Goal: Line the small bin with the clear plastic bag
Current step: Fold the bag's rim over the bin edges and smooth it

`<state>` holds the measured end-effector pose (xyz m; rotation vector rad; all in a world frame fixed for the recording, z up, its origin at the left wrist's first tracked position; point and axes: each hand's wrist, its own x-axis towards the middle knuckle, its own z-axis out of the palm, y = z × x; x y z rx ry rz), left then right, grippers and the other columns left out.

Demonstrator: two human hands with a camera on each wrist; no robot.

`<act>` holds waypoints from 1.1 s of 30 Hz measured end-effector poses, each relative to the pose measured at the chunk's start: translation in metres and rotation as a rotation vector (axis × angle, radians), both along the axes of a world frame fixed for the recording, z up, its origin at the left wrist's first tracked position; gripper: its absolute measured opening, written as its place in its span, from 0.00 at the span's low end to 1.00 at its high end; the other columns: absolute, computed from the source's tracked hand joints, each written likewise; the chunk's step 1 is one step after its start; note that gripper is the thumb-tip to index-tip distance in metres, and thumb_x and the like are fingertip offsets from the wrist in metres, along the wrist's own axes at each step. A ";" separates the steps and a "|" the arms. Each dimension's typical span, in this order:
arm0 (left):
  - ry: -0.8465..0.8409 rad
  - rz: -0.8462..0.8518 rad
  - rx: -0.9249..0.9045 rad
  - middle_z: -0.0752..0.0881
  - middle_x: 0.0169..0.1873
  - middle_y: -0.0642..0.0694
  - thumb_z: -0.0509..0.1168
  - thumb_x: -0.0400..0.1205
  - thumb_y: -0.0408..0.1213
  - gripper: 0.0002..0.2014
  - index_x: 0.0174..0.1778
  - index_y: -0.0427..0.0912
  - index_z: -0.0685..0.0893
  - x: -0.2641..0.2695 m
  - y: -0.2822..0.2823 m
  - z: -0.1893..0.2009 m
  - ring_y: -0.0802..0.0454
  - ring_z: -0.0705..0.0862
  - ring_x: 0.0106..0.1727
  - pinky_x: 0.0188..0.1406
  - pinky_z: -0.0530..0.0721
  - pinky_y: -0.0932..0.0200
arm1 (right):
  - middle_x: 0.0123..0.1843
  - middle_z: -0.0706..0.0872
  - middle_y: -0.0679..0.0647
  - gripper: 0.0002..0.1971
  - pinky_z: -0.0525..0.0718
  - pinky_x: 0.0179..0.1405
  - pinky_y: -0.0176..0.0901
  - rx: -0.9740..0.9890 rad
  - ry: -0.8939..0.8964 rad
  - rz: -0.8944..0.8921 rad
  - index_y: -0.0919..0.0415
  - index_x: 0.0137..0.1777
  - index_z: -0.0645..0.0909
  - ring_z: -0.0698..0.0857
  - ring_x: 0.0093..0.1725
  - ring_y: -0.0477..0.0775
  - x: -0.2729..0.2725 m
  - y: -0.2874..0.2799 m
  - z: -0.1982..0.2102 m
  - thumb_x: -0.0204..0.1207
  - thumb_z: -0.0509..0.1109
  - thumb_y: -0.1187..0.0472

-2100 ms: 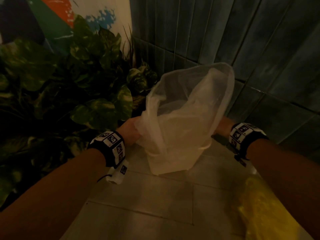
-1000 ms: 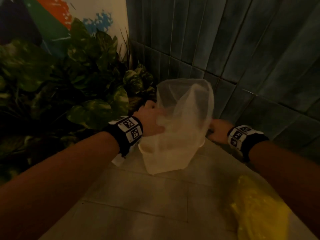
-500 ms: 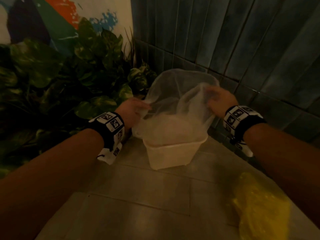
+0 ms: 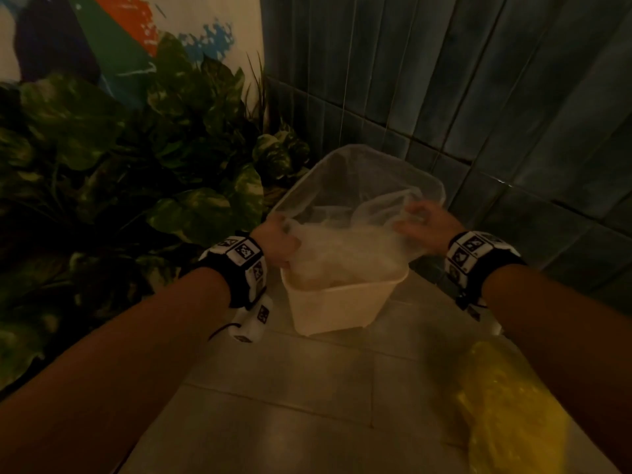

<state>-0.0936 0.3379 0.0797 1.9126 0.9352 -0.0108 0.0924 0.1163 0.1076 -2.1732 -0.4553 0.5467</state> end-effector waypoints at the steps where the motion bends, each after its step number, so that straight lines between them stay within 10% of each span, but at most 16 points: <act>1: -0.004 0.003 0.067 0.79 0.67 0.37 0.68 0.75 0.35 0.34 0.78 0.44 0.63 0.004 -0.008 -0.002 0.35 0.85 0.60 0.51 0.90 0.41 | 0.66 0.80 0.58 0.29 0.87 0.53 0.54 0.005 0.014 0.022 0.46 0.64 0.74 0.84 0.61 0.63 -0.004 0.005 -0.005 0.64 0.80 0.52; 7: 0.117 -0.075 0.204 0.77 0.71 0.35 0.69 0.77 0.34 0.34 0.78 0.39 0.64 0.011 -0.019 -0.016 0.37 0.80 0.68 0.67 0.81 0.45 | 0.59 0.83 0.60 0.26 0.87 0.53 0.50 -0.192 -0.006 0.123 0.58 0.69 0.76 0.87 0.53 0.63 -0.016 0.019 -0.028 0.70 0.72 0.70; 11: 0.133 -0.007 0.170 0.81 0.66 0.31 0.60 0.84 0.33 0.20 0.71 0.31 0.76 0.005 0.002 -0.006 0.34 0.83 0.64 0.54 0.87 0.49 | 0.64 0.85 0.59 0.18 0.82 0.61 0.44 -0.261 -0.101 0.073 0.55 0.65 0.82 0.84 0.61 0.61 -0.011 0.013 -0.021 0.75 0.71 0.55; 16: 0.113 0.104 0.130 0.84 0.62 0.37 0.63 0.82 0.40 0.19 0.70 0.39 0.78 -0.009 0.030 -0.001 0.36 0.83 0.61 0.56 0.84 0.49 | 0.50 0.85 0.57 0.21 0.75 0.47 0.40 -0.164 -0.229 -0.120 0.57 0.57 0.83 0.84 0.56 0.62 0.006 0.007 -0.008 0.80 0.60 0.42; 19: 0.005 0.259 -0.026 0.81 0.52 0.43 0.66 0.80 0.34 0.18 0.67 0.42 0.80 -0.008 0.040 -0.013 0.38 0.84 0.54 0.49 0.80 0.55 | 0.61 0.83 0.58 0.26 0.78 0.48 0.41 -0.052 -0.211 -0.219 0.51 0.70 0.71 0.83 0.53 0.61 0.016 0.005 -0.017 0.74 0.71 0.48; 22: 0.004 0.068 -0.077 0.85 0.61 0.42 0.77 0.60 0.43 0.32 0.63 0.51 0.84 -0.003 0.053 -0.041 0.39 0.86 0.58 0.59 0.86 0.44 | 0.72 0.77 0.61 0.35 0.77 0.61 0.45 -0.159 -0.185 -0.155 0.52 0.79 0.62 0.79 0.67 0.64 0.024 0.006 -0.024 0.73 0.73 0.53; 29: 0.176 0.061 -0.022 0.78 0.68 0.26 0.53 0.87 0.36 0.21 0.70 0.25 0.75 0.002 0.042 -0.043 0.30 0.78 0.69 0.64 0.80 0.44 | 0.69 0.81 0.62 0.24 0.78 0.62 0.46 -0.596 -0.205 0.139 0.62 0.68 0.79 0.80 0.66 0.64 0.038 0.019 -0.033 0.81 0.57 0.48; 33: 0.107 0.209 -0.157 0.75 0.72 0.37 0.60 0.85 0.44 0.21 0.73 0.41 0.75 0.003 0.041 -0.046 0.34 0.75 0.71 0.65 0.80 0.45 | 0.63 0.84 0.64 0.18 0.82 0.53 0.45 -0.609 -0.256 0.157 0.64 0.64 0.82 0.83 0.62 0.64 0.042 0.022 -0.043 0.81 0.59 0.55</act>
